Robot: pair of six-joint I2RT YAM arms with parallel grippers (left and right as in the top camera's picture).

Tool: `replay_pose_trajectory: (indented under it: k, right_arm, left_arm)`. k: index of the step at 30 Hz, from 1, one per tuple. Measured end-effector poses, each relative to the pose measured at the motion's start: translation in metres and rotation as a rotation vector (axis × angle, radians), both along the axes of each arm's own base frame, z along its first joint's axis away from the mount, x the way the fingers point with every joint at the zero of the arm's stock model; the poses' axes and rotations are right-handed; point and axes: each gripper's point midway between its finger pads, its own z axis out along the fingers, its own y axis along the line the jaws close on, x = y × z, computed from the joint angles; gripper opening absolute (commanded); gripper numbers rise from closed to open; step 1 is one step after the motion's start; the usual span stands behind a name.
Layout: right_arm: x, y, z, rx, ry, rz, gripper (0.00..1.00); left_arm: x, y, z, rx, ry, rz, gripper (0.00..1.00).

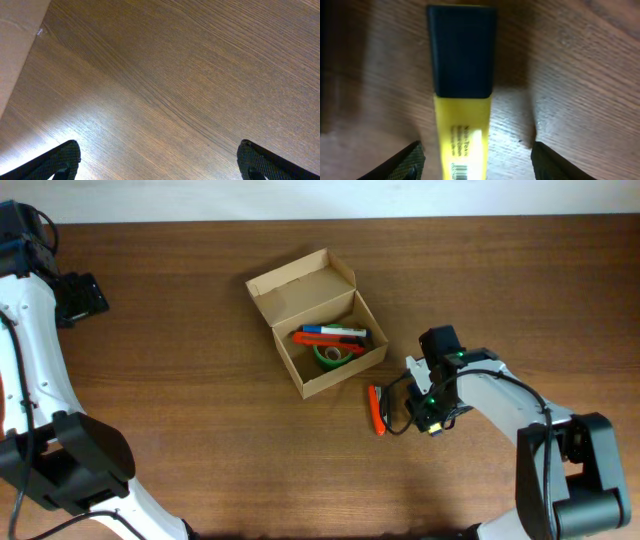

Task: Pack container
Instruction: 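Move the right gripper to the yellow highlighter and grasp it, then carry the yellow highlighter with the right gripper over the box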

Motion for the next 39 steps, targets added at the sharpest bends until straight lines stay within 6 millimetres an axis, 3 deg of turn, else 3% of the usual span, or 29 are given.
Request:
replay_pose_trajectory:
  k: [6, 10, 14, 19, 21, 33, 37, 39]
  right_arm:
    - [0.009, -0.002, 0.0, -0.012, -0.037, -0.018, 0.59]
    - [0.014, -0.003, 0.0, -0.023, -0.059, -0.028, 0.31]
    - [0.016, -0.006, 0.0, -0.039, -0.069, -0.038, 0.28]
    - [0.017, -0.007, 0.0, -0.046, -0.071, -0.039, 0.15]
    - [0.017, -0.008, 0.0, -0.049, -0.072, -0.039, 0.04]
    - [0.017, -0.006, 0.005, -0.034, -0.078, -0.059, 0.04]
    - [0.031, 0.001, 0.034, 0.0, -0.139, -0.061, 0.04]
    - [0.046, 0.004, 0.063, 0.019, -0.197, -0.061, 0.04]
  left_arm:
    - [0.0, 0.0, 0.0, 0.0, 0.0, 0.0, 1.0]
    - [0.0, 0.0, 0.0, 0.0, 0.0, 0.0, 1.0]
    - [0.0, 0.0, 0.0, 0.0, 0.0, 0.0, 1.0]
    - [0.0, 0.0, 0.0, 0.0, 0.0, 0.0, 1.0]
    - [0.0, 0.0, 0.0, 0.0, 0.0, 0.0, 1.0]
    - [0.0, 0.0, 0.0, 0.0, 0.0, 0.0, 1.0]
    - [0.0, 0.0, 0.0, 0.0, 0.0, 0.0, 1.0]
    - [0.0, 0.0, 0.0, 0.0, 0.0, 0.0, 1.0]
